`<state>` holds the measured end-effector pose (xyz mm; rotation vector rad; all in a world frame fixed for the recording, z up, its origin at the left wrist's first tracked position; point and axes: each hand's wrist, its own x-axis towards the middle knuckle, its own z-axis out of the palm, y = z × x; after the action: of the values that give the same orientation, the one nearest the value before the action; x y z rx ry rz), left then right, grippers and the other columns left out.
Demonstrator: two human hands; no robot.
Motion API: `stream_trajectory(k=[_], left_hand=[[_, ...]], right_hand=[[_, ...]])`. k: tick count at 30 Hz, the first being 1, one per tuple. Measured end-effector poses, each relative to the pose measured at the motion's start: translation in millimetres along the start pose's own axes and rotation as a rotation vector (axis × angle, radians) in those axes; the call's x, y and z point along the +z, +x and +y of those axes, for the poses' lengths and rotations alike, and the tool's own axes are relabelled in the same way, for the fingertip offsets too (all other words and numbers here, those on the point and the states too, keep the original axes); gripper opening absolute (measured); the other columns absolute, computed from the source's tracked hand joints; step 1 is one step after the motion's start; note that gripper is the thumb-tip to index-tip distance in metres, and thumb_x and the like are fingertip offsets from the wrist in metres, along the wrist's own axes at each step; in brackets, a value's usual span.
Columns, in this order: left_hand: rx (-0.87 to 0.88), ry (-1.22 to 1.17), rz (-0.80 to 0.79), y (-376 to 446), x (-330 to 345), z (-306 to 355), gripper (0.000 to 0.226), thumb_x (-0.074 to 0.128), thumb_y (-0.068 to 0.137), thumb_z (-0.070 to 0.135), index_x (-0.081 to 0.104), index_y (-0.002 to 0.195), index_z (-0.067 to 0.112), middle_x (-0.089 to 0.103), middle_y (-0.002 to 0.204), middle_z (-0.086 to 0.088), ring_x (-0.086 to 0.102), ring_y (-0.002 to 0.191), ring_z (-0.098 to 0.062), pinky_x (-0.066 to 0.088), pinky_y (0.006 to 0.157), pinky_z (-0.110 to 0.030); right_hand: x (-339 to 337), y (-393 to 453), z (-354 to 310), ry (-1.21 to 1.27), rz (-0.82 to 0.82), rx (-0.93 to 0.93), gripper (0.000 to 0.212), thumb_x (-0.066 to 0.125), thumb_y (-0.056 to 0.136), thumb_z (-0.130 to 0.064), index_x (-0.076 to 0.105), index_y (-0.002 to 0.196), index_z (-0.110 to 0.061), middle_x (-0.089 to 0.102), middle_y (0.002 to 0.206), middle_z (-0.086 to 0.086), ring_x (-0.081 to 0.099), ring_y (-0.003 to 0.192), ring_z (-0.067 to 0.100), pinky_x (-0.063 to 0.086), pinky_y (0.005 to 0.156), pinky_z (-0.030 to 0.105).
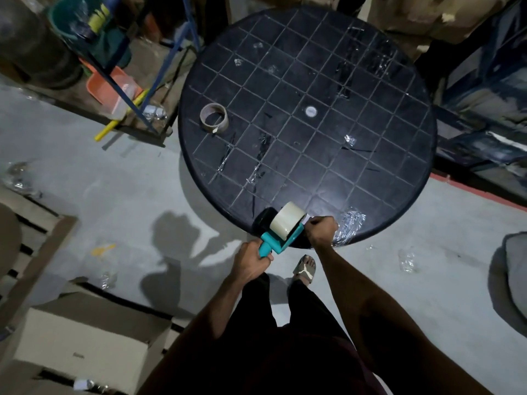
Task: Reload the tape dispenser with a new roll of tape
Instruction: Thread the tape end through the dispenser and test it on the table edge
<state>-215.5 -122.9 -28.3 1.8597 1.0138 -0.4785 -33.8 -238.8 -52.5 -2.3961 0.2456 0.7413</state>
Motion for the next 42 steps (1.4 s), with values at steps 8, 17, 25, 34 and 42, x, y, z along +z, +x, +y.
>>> stream_trajectory(k=[8,17,25,34,42], left_hand=[[0.034,0.036,0.02,4,4,-3,0.024,0.07,0.076,0.029,0.064,0.095,0.015,0.068,0.093,-0.005,0.064,0.087,-0.028,0.055,0.079,-0.038],[0.052,0.038,-0.025,9,1,-9,0.023,0.066,0.074,0.033,0.063,0.093,0.021,0.069,0.089,0.001,0.064,0.082,-0.021,0.057,0.079,-0.041],[0.073,0.018,-0.037,4,4,-9,0.028,0.07,0.076,0.039,0.06,0.098,0.024,0.067,0.092,0.001,0.063,0.085,-0.023,0.055,0.079,-0.039],[0.127,0.238,0.006,-13,12,4,0.041,0.069,0.086,0.03,0.056,0.118,0.009,0.069,0.111,-0.015,0.063,0.101,-0.036,0.053,0.085,-0.04],[0.064,0.297,-0.004,-61,3,-48,0.05,0.064,0.084,0.019,0.054,0.131,0.004,0.069,0.111,-0.02,0.064,0.104,-0.043,0.05,0.084,-0.043]], right_hand=[[4,-2,9,-0.071,0.001,-0.139,0.012,0.072,0.073,0.007,0.079,0.078,-0.002,0.065,0.065,-0.002,0.059,0.06,0.012,0.052,0.068,0.024],[-2,26,20,-0.107,-0.046,-0.33,0.027,0.071,0.074,0.012,0.076,0.088,-0.011,0.07,0.088,0.001,0.068,0.082,0.02,0.056,0.076,0.026],[-16,19,45,-0.67,-0.154,-0.743,0.037,0.081,0.082,-0.017,0.076,0.117,-0.023,0.055,0.139,0.004,0.046,0.114,0.028,0.047,0.092,0.038],[-32,7,41,-1.085,-0.054,-0.755,0.033,0.065,0.087,-0.038,0.071,0.116,-0.023,0.037,0.142,0.008,0.031,0.127,0.032,0.032,0.106,0.051],[-31,7,38,-1.184,-0.106,-0.691,0.042,0.065,0.085,-0.044,0.067,0.124,-0.027,0.035,0.138,0.011,0.032,0.123,0.031,0.033,0.101,0.049]])
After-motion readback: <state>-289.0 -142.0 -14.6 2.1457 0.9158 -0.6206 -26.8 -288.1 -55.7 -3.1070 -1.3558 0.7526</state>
